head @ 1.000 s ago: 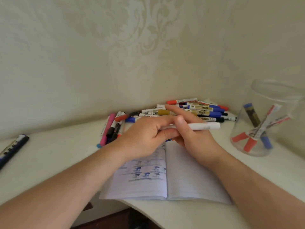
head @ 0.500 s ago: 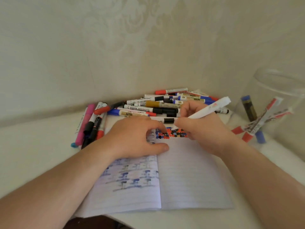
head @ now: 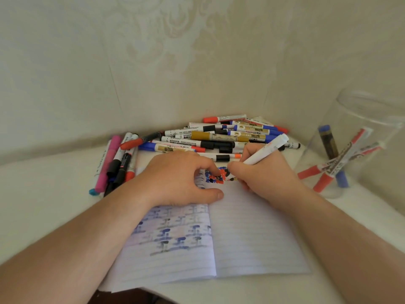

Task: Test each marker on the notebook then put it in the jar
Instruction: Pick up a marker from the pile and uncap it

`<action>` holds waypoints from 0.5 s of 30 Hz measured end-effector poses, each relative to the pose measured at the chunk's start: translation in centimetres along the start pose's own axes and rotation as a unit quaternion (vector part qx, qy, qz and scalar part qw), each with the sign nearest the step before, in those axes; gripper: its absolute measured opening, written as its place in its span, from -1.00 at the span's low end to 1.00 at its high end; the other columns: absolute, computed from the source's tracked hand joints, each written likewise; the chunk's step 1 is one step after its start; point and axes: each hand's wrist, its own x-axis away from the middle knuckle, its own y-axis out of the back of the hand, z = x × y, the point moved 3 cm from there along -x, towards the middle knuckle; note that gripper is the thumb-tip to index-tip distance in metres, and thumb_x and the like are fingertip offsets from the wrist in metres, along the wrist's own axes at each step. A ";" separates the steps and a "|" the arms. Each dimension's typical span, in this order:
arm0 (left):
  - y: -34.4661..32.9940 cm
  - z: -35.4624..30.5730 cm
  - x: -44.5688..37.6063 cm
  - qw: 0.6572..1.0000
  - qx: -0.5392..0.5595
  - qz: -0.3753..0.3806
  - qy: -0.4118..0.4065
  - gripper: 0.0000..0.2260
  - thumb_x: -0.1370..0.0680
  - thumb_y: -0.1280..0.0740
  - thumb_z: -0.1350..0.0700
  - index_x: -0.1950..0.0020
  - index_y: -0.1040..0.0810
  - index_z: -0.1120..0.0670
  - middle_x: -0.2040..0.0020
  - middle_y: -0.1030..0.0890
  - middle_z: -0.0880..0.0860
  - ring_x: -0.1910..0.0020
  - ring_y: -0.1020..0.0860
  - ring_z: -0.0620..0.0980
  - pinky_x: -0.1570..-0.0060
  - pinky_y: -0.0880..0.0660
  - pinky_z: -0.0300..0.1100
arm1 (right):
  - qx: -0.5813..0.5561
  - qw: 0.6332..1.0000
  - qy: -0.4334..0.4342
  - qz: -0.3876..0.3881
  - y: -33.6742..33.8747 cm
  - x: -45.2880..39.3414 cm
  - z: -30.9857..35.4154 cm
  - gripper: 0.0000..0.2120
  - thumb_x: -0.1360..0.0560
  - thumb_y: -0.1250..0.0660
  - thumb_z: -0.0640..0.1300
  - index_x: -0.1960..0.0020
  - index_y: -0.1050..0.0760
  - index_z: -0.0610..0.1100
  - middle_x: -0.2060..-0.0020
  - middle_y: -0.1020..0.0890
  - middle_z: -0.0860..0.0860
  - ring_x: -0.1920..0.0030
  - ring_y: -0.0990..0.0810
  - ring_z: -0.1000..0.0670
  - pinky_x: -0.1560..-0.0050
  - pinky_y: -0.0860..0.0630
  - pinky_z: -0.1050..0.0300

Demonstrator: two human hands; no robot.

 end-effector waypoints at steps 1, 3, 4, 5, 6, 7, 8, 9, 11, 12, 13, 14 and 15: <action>0.0 0.0 0.0 1.000 0.000 0.000 0.001 -0.55 -0.33 -0.29 -0.53 -0.18 -0.50 -0.48 0.18 -0.50 -0.24 0.15 -0.46 -0.26 0.27 -0.33 -0.18 | 0.005 1.000 0.003 0.003 0.0 0.0 0.0 -0.75 -0.45 -0.48 -0.18 0.28 -0.44 -0.14 0.51 -0.57 -0.03 0.56 -0.50 0.11 0.52 -0.39 0.24; 0.1 0.0 0.0 1.000 -0.004 0.000 0.004 -0.57 -0.34 -0.30 -0.52 -0.18 -0.51 -0.48 0.19 -0.48 -0.23 0.16 -0.44 -0.27 0.28 -0.31 -0.18 | 0.013 1.000 0.006 0.009 -0.1 0.1 0.0 -0.77 -0.45 -0.50 -0.16 0.26 -0.47 -0.17 0.50 -0.59 -0.04 0.55 -0.52 0.12 0.51 -0.40 0.23; 0.1 0.0 0.0 1.000 -0.007 -0.001 0.003 -0.56 -0.35 -0.31 -0.52 -0.19 -0.51 -0.47 0.19 -0.48 -0.24 0.16 -0.43 -0.27 0.28 -0.30 -0.18 | 0.019 1.000 0.008 0.011 -0.2 0.1 0.0 -0.78 -0.45 -0.51 -0.15 0.24 -0.49 -0.19 0.49 -0.60 -0.05 0.54 -0.53 0.12 0.49 -0.41 0.22; 0.1 0.0 0.0 1.000 -0.009 -0.002 0.002 -0.56 -0.35 -0.31 -0.52 -0.19 -0.51 -0.46 0.19 -0.47 -0.24 0.16 -0.43 -0.28 0.28 -0.30 -0.18 | 0.027 1.000 0.009 0.011 -0.3 0.0 0.0 -0.78 -0.44 -0.52 -0.13 0.23 -0.51 -0.19 0.48 -0.60 -0.05 0.52 -0.54 0.12 0.47 -0.42 0.20; 0.1 0.0 0.0 1.000 -0.010 -0.002 0.002 -0.56 -0.35 -0.31 -0.52 -0.20 -0.51 -0.46 0.19 -0.47 -0.25 0.16 -0.43 -0.28 0.27 -0.30 -0.18 | 0.036 0.999 0.011 0.007 -0.3 0.0 -0.1 -0.78 -0.43 -0.51 -0.12 0.24 -0.51 -0.17 0.47 -0.59 -0.06 0.49 -0.54 0.10 0.45 -0.43 0.16; 0.1 -0.1 0.0 1.000 -0.011 0.000 0.002 -0.56 -0.36 -0.31 -0.52 -0.20 -0.51 -0.46 0.19 -0.46 -0.25 0.16 -0.42 -0.28 0.27 -0.30 -0.18 | 0.044 0.999 0.012 0.002 -0.4 -0.2 -0.2 -0.78 -0.42 -0.51 -0.11 0.26 -0.49 -0.15 0.46 -0.56 -0.08 0.46 -0.52 0.08 0.42 -0.43 0.12; 0.0 -0.1 0.1 1.000 -0.013 0.002 0.002 -0.55 -0.36 -0.31 -0.51 -0.20 -0.52 -0.45 0.19 -0.45 -0.26 0.16 -0.41 -0.29 0.27 -0.30 -0.19 | 0.048 0.999 0.013 -0.001 -0.4 -0.2 -0.3 -0.77 -0.41 -0.50 -0.11 0.29 -0.47 -0.12 0.45 -0.53 -0.07 0.43 -0.50 0.06 0.40 -0.43 0.08; 0.0 -0.1 0.1 1.000 -0.015 0.004 0.003 -0.55 -0.36 -0.31 -0.51 -0.21 -0.51 -0.45 0.19 -0.45 -0.27 0.16 -0.41 -0.30 0.27 -0.29 -0.19 | 0.047 0.999 0.014 -0.003 -0.4 -0.2 -0.3 -0.77 -0.41 -0.50 -0.11 0.30 -0.46 -0.11 0.45 -0.52 -0.04 0.42 -0.49 0.05 0.38 -0.43 0.05; 0.1 -0.2 0.1 1.000 -0.017 0.005 0.003 -0.55 -0.36 -0.31 -0.51 -0.21 -0.51 -0.44 0.19 -0.44 -0.27 0.17 -0.40 -0.31 0.27 -0.29 -0.19 | 0.032 0.999 0.012 -0.002 -0.4 -0.2 -0.4 -0.78 -0.42 -0.50 -0.14 0.29 -0.47 -0.12 0.47 -0.54 0.00 0.45 -0.51 0.07 0.41 -0.43 0.10; 0.1 -0.2 0.1 1.000 -0.016 0.005 0.004 -0.55 -0.37 -0.31 -0.51 -0.21 -0.51 -0.44 0.20 -0.43 -0.28 0.17 -0.39 -0.31 0.27 -0.28 -0.19 | 0.023 1.000 0.006 0.001 -0.3 -0.2 -0.4 -0.78 -0.43 -0.50 -0.15 0.28 -0.48 -0.12 0.49 -0.55 0.02 0.48 -0.52 0.10 0.43 -0.43 0.15; 0.2 -0.3 0.1 1.000 -0.016 0.006 0.004 -0.55 -0.37 -0.31 -0.51 -0.21 -0.51 -0.44 0.20 -0.43 -0.28 0.17 -0.39 -0.31 0.28 -0.28 -0.19 | 0.016 1.000 0.001 0.007 -0.2 -0.1 -0.3 -0.77 -0.44 -0.51 -0.16 0.28 -0.48 -0.12 0.51 -0.56 0.02 0.51 -0.52 0.12 0.46 -0.43 0.19; 0.2 -0.3 0.1 1.000 -0.016 0.007 0.004 -0.56 -0.37 -0.32 -0.51 -0.21 -0.51 -0.44 0.20 -0.43 -0.28 0.17 -0.39 -0.31 0.28 -0.27 -0.20 | 0.013 1.000 -0.001 0.012 -0.2 0.0 -0.3 -0.76 -0.45 -0.51 -0.16 0.29 -0.48 -0.11 0.51 -0.57 0.02 0.53 -0.52 0.13 0.48 -0.42 0.21; 0.2 -0.3 0.0 1.000 -0.016 0.007 0.004 -0.56 -0.37 -0.32 -0.51 -0.21 -0.51 -0.45 0.20 -0.43 -0.27 0.17 -0.40 -0.31 0.28 -0.27 -0.20 | 0.014 1.000 0.001 0.014 -0.2 0.0 -0.2 -0.75 -0.44 -0.52 -0.15 0.30 -0.47 -0.10 0.51 -0.56 0.02 0.53 -0.51 0.13 0.48 -0.42 0.20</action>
